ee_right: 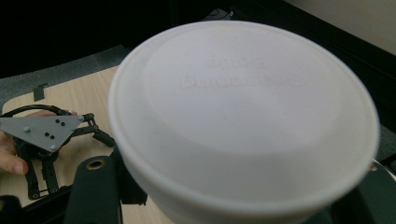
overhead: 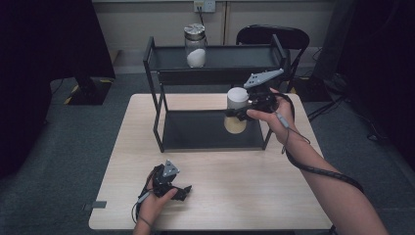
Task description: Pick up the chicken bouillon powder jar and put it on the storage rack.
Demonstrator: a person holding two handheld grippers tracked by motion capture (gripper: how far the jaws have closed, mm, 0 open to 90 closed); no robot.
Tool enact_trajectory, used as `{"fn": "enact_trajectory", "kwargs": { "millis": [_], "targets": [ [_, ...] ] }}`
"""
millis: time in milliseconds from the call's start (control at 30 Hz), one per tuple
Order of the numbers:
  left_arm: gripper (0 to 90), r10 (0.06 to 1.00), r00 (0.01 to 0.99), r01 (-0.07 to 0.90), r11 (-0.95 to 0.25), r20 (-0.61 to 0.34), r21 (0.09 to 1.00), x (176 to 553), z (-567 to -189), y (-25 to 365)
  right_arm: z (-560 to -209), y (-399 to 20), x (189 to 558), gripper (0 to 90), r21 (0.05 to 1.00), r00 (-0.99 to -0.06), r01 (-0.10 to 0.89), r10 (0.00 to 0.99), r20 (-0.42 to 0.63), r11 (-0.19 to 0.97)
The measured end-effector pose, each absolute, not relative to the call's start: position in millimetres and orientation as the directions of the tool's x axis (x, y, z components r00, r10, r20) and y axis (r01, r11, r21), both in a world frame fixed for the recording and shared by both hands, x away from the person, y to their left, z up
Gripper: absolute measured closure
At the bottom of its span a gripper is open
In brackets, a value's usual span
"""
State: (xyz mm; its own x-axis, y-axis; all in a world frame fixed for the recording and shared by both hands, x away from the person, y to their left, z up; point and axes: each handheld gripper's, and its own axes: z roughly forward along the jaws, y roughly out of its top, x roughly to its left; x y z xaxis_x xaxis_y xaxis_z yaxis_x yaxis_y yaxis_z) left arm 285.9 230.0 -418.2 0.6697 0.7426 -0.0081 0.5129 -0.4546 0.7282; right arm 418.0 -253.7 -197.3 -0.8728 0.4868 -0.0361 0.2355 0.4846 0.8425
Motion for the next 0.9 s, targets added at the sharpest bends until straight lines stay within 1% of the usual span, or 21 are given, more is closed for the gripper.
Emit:
{"fn": "enact_trajectory", "kwargs": {
  "millis": [433,900],
  "targets": [
    [0.0,0.743,0.670,0.513,-0.455,-0.008,0.728,286,-418,230,-173,-247,424,35.0,0.841,-0.875,0.234,0.483,-0.037,0.488],
    [0.0,0.742,0.670,0.514,-0.456,-0.008,0.727,286,-418,230,-144,-234,425,35.0,0.833,-0.876,0.219,0.478,-0.061,0.508]
  ]
}}
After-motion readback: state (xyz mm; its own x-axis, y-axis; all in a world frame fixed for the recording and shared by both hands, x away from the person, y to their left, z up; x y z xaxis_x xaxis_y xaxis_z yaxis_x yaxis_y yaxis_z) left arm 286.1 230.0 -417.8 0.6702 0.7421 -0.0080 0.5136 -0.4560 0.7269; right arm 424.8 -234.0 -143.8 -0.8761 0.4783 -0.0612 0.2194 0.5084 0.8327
